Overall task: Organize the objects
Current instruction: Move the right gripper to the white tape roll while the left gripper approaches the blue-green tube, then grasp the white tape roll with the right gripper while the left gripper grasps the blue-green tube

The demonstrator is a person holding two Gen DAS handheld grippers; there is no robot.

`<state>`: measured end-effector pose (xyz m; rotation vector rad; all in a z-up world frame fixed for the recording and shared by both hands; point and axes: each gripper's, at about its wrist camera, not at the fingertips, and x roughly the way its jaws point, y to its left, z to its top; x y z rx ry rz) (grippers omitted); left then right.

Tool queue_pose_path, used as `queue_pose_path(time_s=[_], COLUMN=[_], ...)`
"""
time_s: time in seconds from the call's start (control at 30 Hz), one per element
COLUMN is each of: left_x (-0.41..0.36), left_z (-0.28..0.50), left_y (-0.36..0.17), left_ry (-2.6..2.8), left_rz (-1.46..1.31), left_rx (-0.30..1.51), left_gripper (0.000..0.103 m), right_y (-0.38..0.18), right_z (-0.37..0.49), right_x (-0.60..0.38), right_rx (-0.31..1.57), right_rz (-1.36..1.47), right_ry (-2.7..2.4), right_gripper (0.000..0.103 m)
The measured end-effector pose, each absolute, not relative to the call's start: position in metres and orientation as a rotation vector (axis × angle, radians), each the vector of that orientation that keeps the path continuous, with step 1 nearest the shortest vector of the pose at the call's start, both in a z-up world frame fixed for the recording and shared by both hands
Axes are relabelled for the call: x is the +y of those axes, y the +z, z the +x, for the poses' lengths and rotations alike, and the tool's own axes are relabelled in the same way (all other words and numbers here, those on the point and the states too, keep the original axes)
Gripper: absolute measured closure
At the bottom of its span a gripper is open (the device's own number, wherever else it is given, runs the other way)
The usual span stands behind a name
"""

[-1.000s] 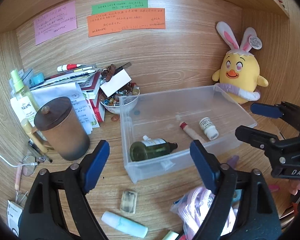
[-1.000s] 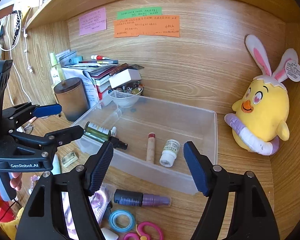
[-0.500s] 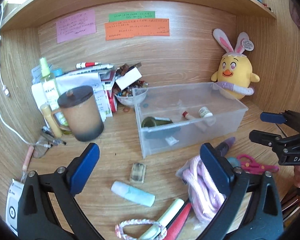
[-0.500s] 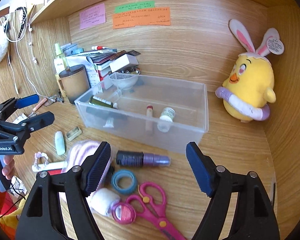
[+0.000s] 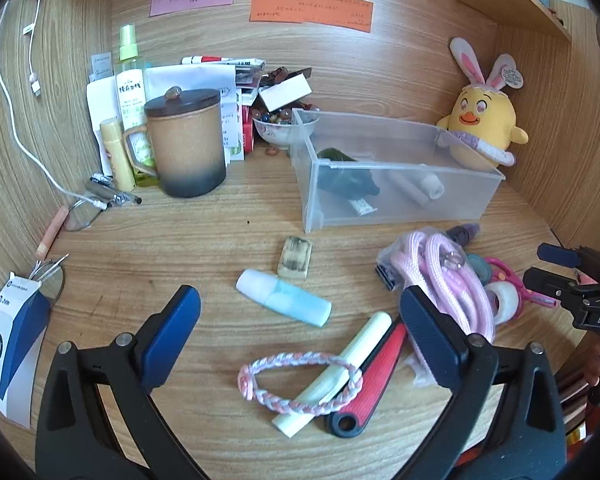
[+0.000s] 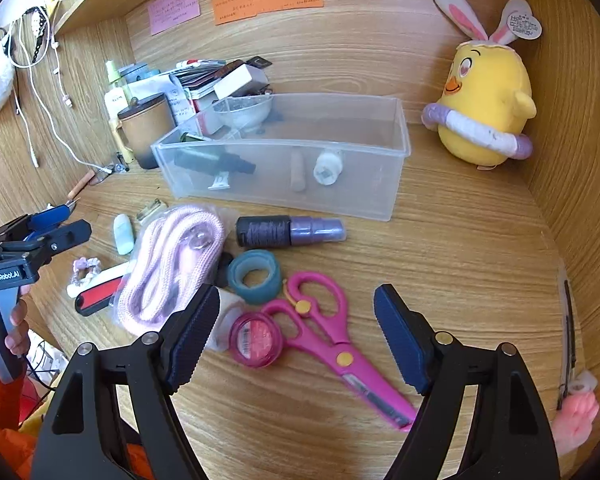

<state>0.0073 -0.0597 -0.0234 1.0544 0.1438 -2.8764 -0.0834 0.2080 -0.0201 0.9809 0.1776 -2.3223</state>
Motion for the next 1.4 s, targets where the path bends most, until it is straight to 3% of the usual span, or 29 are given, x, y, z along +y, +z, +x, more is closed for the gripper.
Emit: queue_pose_path(time_s=[0.07, 0.17, 0.23, 0.53, 0.7, 0.77, 0.83, 1.13, 1.33, 1.4], left_x=[-0.060, -0.061, -0.064, -0.082, -0.085, -0.085, -0.083, -0.075, -0.077, -0.075], left_z=[0.013, 0.015, 0.012, -0.020, -0.034, -0.036, -0.038, -0.048, -0.047, -0.047], left_y=[-0.027, -0.031, -0.034, -0.043, -0.056, -0.058, -0.059, -0.065, -0.064, -0.063], left_ry=[-2.879, -2.866, -2.855, -2.784, -2.758, -2.752, -2.761, -2.766, -2.771, -2.779], left_rz=[1.063, 1.088, 1.113, 1.241, 1.336, 1.339, 1.353, 1.386, 1.373, 1.368], left_rx=[0.151, 0.143, 0.159, 0.211, 0.174, 0.139, 0.118, 0.033, 0.047, 0.043], left_gripper=[0.006, 0.024, 0.027, 0.027, 0.013, 0.013, 0.013, 0.011, 0.032, 0.046], right_y=[-0.022, -0.024, -0.028, -0.036, -0.036, -0.036, -0.036, -0.035, -0.034, -0.034], right_z=[-0.078, -0.071, -0.066, -0.064, -0.065, -0.065, -0.067, -0.071, -0.078, -0.080], right_x=[0.204, 0.195, 0.188, 0.175, 0.172, 0.171, 0.169, 0.169, 0.173, 0.174], right_rx=[0.166, 0.176, 0.190, 0.217, 0.219, 0.223, 0.224, 0.211, 0.166, 0.156], right_rz=[0.980, 0.973, 0.974, 1.004, 0.993, 0.989, 0.990, 0.984, 0.987, 0.986], right_ry=[-2.306, -2.292, -2.275, -2.217, -2.218, -2.219, -2.208, -2.226, -2.229, -2.232], right_gripper=[0.026, 0.026, 0.027, 0.047, 0.051, 0.054, 0.064, 0.065, 0.065, 0.065])
